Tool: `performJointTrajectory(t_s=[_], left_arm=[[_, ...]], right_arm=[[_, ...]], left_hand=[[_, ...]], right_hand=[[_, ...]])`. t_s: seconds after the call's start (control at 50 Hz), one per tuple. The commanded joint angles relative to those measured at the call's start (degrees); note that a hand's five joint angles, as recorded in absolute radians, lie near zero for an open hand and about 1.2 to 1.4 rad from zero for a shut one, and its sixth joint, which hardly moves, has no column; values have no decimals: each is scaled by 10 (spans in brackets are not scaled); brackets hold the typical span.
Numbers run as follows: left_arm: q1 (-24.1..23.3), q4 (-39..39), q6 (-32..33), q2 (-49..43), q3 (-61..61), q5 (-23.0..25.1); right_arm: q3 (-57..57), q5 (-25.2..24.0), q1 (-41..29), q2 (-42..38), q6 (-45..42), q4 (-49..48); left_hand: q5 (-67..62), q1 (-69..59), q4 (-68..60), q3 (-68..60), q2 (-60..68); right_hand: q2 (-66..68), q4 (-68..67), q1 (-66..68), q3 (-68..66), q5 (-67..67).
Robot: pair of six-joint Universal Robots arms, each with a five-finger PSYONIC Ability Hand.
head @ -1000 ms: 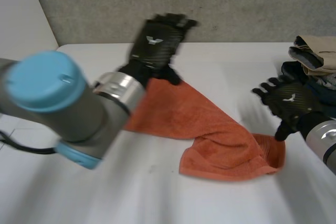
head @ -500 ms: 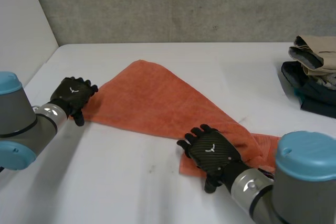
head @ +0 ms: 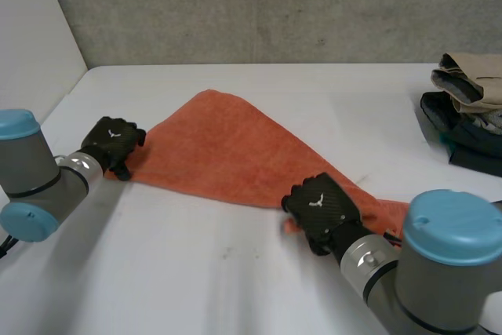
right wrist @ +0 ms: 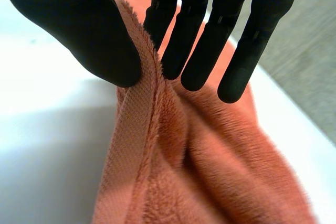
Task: Fold the laundry.
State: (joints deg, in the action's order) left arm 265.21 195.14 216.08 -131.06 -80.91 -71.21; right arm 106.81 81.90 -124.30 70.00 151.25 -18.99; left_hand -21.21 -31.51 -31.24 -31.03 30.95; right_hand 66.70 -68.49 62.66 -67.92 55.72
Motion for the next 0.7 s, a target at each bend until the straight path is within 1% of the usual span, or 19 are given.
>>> performJointTrajectory(t_s=[0.02, 0.1, 0.16, 0.18, 0.2, 0.24, 0.32, 0.34, 0.38, 0.4, 0.42, 0.48, 0.5, 0.54, 0.56, 0.58, 0.64, 0.66, 0.7], left_arm=[[0, 1, 1, -24, 22, -1], [1, 0, 4, -35, 27, -1], [1, 0, 5, -40, 31, -2], [1, 0, 4, -40, 34, -3], [1, 0, 4, -40, 36, -4], [1, 0, 5, -39, 37, -6], [0, -11, 2, -26, 37, -29], [-1, -25, 2, -8, 33, -51], [0, -47, -4, 39, 27, -71], [-1, -59, -6, 68, 22, -80], [0, -85, -10, 120, 9, -91], [-2, -121, -23, 192, -13, -93], [-5, -142, -36, 234, -24, -93], [-7, -160, -49, 276, -34, -93], [-8, -167, -54, 296, -40, -93], [-7, -178, -63, 340, -55, -93], [-7, -187, -70, 396, -77, -92], [-7, -192, -70, 423, -90, -92], [-7, -194, -70, 440, -102, -92]], right_arm=[[12, 8, 26, 85, 0, 5], [15, 7, 66, 105, 0, 9], [11, 6, 86, 111, -1, 18], [9, 6, 91, 112, -2, 22], [8, 6, 95, 115, -3, 26], [0, 6, 112, 131, -14, 41], [-25, 6, 151, 173, -47, 78], [-32, 7, 159, 181, -55, 89], [-48, 7, 172, 201, -75, 114], [-69, 6, 183, 219, -93, 144], [-80, 5, 188, 227, -103, 160], [-123, 5, 211, 247, -140, 223], [-134, 5, 216, 249, -150, 241], [-154, 6, 226, 250, -169, 278], [-171, 6, 235, 250, -189, 314], [-179, 6, 240, 250, -198, 330], [-194, 5, 260, 249, -226, 379], [-196, 5, 264, 244, -231, 386], [-195, 6, 264, 240, -239, 393]], left_hand=[[-165, -162, -165, -167, 168], [-204, -201, -203, -206, 206], [-335, -332, -334, -336, 337], [-433, -430, -433, -435, 436], [-487, -484, -487, -489, 490], [-488, -485, -488, -490, 491], [-488, -485, -488, -490, 491], [-488, -485, -488, -490, 491], [-488, -485, -488, -490, 491], [-488, -485, -488, -490, 491], [-488, -485, -488, -490, 491], [-488, -485, -488, -490, 491], [-488, -485, -488, -490, 491], [-488, -485, -488, -490, 491], [-488, -485, -488, -490, 491], [-488, -485, -488, -490, 491], [-488, -485, -488, -490, 491], [-488, -485, -488, -490, 491], [-488, -485, -488, -490, 491]], right_hand=[[133, -115, 173, -121, 143], [133, -115, 173, -121, 143], [133, -115, 173, -121, 143], [133, -115, 173, -121, 143], [133, -115, 173, -121, 143], [133, -115, 173, -121, 143], [133, -115, 173, -121, 143], [133, -115, 173, -121, 143], [133, -115, 173, -121, 143], [133, -115, 173, -121, 143], [133, -115, 173, -121, 143], [133, -115, 173, -121, 143], [133, -115, 173, -121, 143], [133, -115, 173, -121, 143], [133, -115, 173, -121, 143], [133, -115, 173, -121, 143], [133, -115, 173, -121, 143], [133, -115, 173, -121, 143], [133, -115, 173, -121, 143]])
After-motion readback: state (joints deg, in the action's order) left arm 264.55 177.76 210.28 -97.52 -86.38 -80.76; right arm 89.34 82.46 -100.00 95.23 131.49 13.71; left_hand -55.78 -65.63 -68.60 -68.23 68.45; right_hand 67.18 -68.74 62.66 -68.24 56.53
